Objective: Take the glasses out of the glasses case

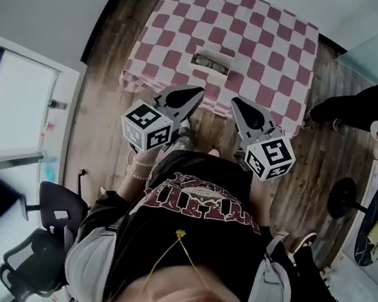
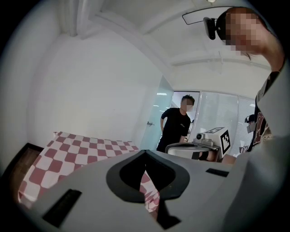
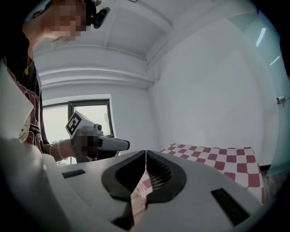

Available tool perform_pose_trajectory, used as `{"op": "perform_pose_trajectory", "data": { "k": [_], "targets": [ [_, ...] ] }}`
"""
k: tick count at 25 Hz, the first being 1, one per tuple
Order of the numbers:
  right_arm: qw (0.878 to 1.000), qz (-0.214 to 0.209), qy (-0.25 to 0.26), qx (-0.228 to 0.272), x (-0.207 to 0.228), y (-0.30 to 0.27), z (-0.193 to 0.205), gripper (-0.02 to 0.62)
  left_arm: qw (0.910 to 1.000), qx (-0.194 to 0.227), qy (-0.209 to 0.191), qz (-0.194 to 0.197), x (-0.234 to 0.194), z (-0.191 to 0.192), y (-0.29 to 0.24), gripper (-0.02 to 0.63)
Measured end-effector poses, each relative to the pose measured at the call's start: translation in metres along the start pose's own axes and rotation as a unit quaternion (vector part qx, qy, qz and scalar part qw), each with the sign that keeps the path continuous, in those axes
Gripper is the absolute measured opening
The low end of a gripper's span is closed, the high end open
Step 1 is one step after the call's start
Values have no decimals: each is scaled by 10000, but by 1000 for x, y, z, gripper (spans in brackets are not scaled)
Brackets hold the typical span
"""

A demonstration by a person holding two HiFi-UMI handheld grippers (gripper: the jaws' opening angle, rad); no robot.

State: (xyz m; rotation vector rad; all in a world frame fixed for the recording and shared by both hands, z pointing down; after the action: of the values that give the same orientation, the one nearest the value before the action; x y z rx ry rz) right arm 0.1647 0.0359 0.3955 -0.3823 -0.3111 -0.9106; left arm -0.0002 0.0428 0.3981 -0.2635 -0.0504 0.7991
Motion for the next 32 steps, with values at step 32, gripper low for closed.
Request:
{"op": "perform_pose_trajectory", "data": {
  "k": [32],
  "targets": [
    [9914, 1253, 201, -322, 52, -131, -20, 20, 9940, -491, -233, 944, -163, 10, -26, 0]
  ]
}}
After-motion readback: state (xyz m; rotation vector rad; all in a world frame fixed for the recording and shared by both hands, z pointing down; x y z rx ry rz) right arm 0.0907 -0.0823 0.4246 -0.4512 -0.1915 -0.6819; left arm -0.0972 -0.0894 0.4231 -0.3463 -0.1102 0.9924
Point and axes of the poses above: the fingertips, and each gripper's own axes: y backward along the fingers, x to its right, z out of its underside, the point moved 6 cm from there along y, backward along the fingers, and after that the axes turned 15 degrees about -y, right-handed, at the moved point
